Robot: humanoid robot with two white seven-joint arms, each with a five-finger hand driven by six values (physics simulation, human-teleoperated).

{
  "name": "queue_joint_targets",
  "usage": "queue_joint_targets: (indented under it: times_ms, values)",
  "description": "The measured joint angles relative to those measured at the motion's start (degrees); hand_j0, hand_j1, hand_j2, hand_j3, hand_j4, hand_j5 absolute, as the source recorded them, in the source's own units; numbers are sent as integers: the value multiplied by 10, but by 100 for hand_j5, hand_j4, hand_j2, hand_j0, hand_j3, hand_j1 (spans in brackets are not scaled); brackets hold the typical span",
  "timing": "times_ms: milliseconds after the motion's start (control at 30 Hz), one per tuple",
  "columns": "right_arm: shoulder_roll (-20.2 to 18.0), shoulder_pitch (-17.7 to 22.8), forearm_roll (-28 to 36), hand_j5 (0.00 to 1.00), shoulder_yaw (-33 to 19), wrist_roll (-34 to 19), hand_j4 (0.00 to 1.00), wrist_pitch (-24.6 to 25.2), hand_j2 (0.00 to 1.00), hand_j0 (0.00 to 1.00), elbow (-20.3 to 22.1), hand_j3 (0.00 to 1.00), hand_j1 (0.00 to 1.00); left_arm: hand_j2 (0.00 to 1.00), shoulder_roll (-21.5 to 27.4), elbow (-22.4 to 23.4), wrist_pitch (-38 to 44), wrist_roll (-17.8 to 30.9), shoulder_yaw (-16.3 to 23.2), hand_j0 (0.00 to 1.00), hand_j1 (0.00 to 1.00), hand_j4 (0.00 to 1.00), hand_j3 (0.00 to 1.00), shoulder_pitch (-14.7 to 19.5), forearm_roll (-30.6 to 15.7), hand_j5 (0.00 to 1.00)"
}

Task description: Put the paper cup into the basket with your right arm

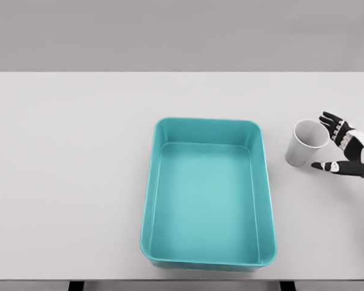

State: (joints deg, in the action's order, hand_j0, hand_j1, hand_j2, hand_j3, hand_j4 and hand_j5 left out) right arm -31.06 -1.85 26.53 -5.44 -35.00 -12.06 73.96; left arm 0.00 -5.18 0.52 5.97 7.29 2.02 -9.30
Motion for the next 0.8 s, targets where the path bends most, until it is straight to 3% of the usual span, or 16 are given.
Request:
queue_joint_targets:
  times_ms: [800]
  values:
    - [27,-23,0,100,39,0,100,1,100,100,-29,100,100,100,0,0,0,0,0,100,100,100,100,0,0,100]
